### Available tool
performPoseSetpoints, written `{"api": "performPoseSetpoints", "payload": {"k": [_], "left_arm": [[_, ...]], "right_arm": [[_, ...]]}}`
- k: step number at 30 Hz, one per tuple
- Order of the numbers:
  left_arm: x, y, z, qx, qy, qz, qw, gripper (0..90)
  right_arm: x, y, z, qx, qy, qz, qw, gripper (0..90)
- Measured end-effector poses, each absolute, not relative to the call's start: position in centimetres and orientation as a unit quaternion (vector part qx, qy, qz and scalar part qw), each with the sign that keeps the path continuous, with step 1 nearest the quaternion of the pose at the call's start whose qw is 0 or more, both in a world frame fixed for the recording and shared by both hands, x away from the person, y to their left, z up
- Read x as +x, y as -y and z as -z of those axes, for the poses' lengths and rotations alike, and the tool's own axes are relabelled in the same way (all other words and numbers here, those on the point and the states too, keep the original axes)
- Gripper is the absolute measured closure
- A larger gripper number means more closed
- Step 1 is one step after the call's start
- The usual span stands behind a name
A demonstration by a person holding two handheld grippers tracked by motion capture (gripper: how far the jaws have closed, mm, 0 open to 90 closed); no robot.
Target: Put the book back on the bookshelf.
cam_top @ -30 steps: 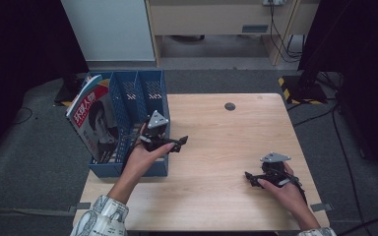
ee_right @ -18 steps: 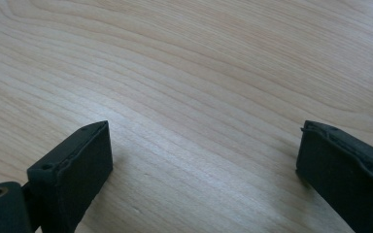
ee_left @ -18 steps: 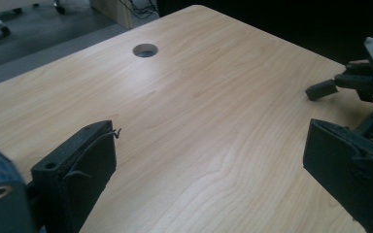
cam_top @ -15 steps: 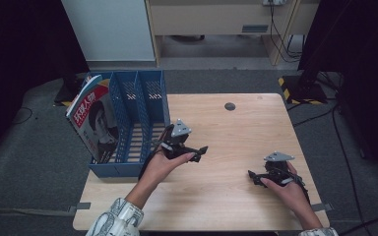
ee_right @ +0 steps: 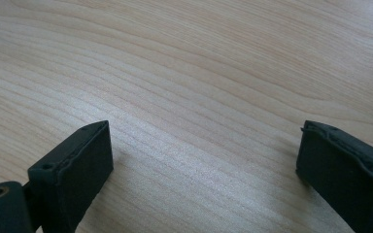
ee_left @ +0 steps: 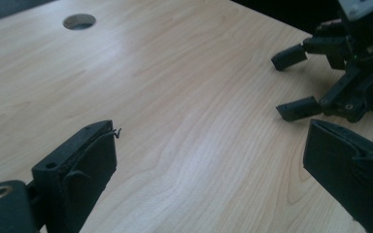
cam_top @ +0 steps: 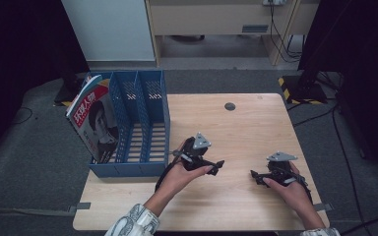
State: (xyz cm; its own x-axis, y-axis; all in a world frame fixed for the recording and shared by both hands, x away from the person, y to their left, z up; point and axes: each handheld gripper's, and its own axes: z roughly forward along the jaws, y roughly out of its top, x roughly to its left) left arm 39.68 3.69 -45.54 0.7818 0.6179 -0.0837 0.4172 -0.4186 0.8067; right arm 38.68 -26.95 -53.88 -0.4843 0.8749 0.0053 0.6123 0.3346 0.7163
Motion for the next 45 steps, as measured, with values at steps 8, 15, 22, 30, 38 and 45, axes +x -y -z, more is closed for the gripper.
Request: {"api": "performPoseSetpoints", "payload": {"k": [8,15,22,30,38,45], "left_arm": [[39.4,-2.3,48.1,0.848,-0.309,-0.101,0.419,4.9],[39.5,-1.9,50.0,0.853,-0.318,-0.095,0.402,5.0],[39.7,-2.1,51.3,0.855,-0.331,-0.090,0.389,5.0],[39.9,-2.4,52.2,0.860,-0.333,-0.099,0.374,5.0],[41.3,-3.3,53.0,0.851,-0.360,-0.117,0.364,5.0],[41.8,-3.6,53.8,0.855,-0.350,-0.142,0.355,3.9]], "right_arm": [[38.7,27.0,53.9,0.468,-0.794,-0.335,0.196,6.3],[38.7,27.0,53.9,0.468,-0.794,-0.335,0.196,6.3],[38.7,27.0,53.9,0.468,-0.794,-0.335,0.196,6.3],[38.7,26.9,53.9,0.468,-0.794,-0.335,0.196,6.2],[38.7,27.0,53.9,0.467,-0.794,-0.335,0.196,6.2],[38.7,26.9,53.9,0.468,-0.794,-0.335,0.196,6.2]]}}
